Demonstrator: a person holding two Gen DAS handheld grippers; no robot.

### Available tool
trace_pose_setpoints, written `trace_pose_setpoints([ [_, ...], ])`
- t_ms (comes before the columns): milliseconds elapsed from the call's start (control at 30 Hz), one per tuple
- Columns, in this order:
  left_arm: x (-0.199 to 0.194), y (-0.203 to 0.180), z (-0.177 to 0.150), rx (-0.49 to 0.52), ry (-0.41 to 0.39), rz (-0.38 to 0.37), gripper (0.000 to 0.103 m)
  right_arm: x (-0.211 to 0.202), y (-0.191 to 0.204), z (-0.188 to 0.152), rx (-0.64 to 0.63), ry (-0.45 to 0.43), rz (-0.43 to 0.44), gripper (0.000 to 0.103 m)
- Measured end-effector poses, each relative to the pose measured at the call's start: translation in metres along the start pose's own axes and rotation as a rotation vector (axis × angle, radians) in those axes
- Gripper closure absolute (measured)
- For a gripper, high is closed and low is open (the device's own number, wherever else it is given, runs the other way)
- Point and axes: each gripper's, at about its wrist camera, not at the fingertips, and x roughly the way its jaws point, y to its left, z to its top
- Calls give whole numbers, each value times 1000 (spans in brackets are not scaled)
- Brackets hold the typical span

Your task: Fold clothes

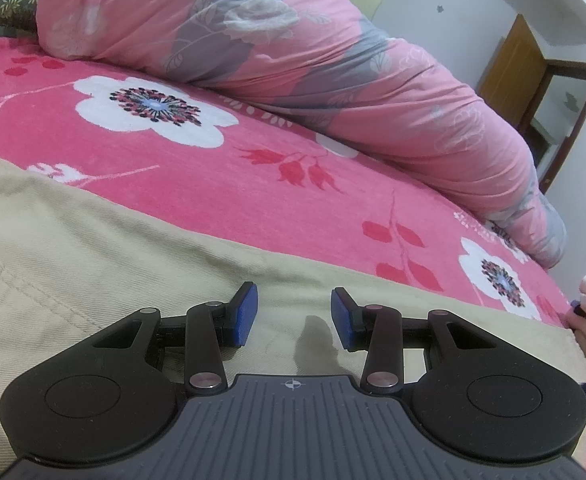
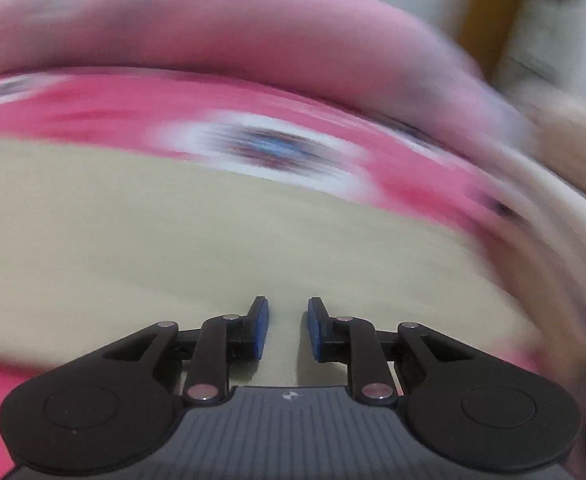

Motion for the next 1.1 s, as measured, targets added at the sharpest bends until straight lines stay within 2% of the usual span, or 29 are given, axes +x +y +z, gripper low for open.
trace_pose_setpoints([
  [67,0,1,0,-6,-1,-4,63,12,-31,3,73,85,-219,82],
  [100,0,1,0,-8,-2,-6,63,9,-38,8,114,87,-246,82],
  [133,-1,1,0,-11,-4,-8,63,0,-35,14,142,53,-194,82],
  [200,-1,2,0,-18,-6,-13,62,-20,-2,27,118,-48,-49,83],
  [300,-1,2,0,-22,-7,-15,63,-53,89,48,-86,-220,221,83],
  [367,-2,3,0,-23,-7,-16,62,-68,153,58,-219,-300,424,83],
  [400,-2,3,0,-25,-7,-17,62,-73,185,62,-294,-334,486,83],
  [467,-2,4,0,-29,-8,-20,62,-60,238,69,-413,-369,554,83],
  [533,-3,5,0,-33,-9,-23,62,-36,264,72,-457,-323,592,84],
  [567,-3,5,0,-37,-9,-26,62,-19,266,76,-459,-280,580,84],
  [633,-3,6,0,-42,-10,-32,62,6,237,88,-333,-199,578,85],
  [700,-3,6,0,-43,-9,-34,62,32,182,101,-178,-124,490,85],
  [767,-3,7,0,-43,-9,-36,62,51,125,97,-108,-89,331,84],
  [833,-3,7,0,-44,-9,-38,62,80,52,86,8,-40,188,84],
  [967,-3,7,0,-44,-8,-38,62,111,-54,53,148,59,-204,83],
  [1000,-3,6,0,-44,-8,-35,62,112,-79,42,231,74,-254,70],
  [1033,-4,6,1,-43,-6,-31,62,111,-93,38,317,62,-243,67],
  [1067,-5,5,1,-42,-5,-27,62,110,-106,33,401,50,-232,68],
  [1100,-6,4,1,-41,-4,-23,62,107,-105,33,399,50,-265,69],
])
